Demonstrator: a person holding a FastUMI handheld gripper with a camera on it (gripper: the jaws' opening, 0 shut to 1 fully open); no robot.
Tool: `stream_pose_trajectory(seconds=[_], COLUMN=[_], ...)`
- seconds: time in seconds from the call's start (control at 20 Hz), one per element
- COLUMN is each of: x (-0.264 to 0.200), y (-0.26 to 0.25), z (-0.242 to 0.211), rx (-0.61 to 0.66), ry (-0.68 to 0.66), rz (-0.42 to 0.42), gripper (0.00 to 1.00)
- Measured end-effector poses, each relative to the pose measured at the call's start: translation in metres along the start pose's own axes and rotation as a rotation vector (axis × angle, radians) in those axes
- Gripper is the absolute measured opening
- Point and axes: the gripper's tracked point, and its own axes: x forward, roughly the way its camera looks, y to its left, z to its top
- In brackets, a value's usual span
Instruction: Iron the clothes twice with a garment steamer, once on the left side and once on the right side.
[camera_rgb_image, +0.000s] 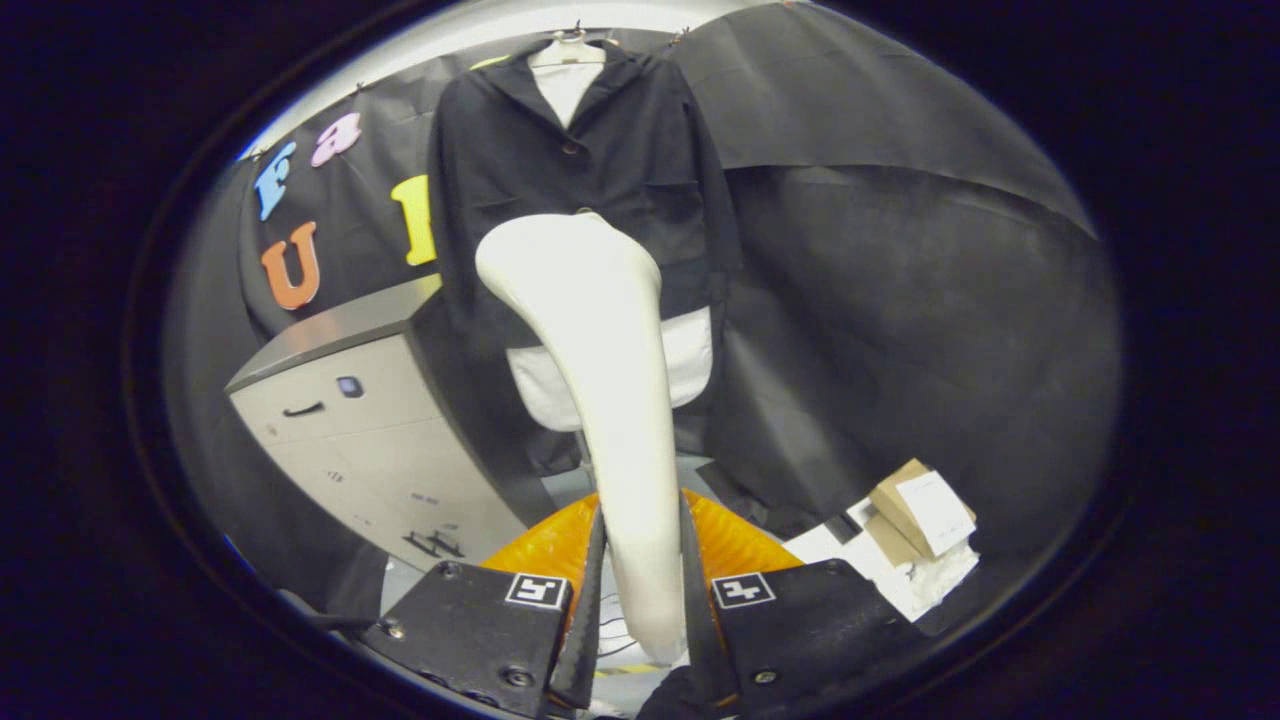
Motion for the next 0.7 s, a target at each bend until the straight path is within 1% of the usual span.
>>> stream_pose_trajectory(seconds=[0.25,0.4,0.55,0.7], x=[-0.075,-0.114,-0.135,-0.149], y=[0.049,0.075,0.095,0.106], z=[-0.035,-0.057,-0.077,-0.087], rx=[-0.021,-0.062,-0.095,-0.139], ry=[0.008,0.001,-0.003,-0.023], rz=[0.054,0.087,0.125,0.150], gripper=[0.39,0.40,0.40,0.40])
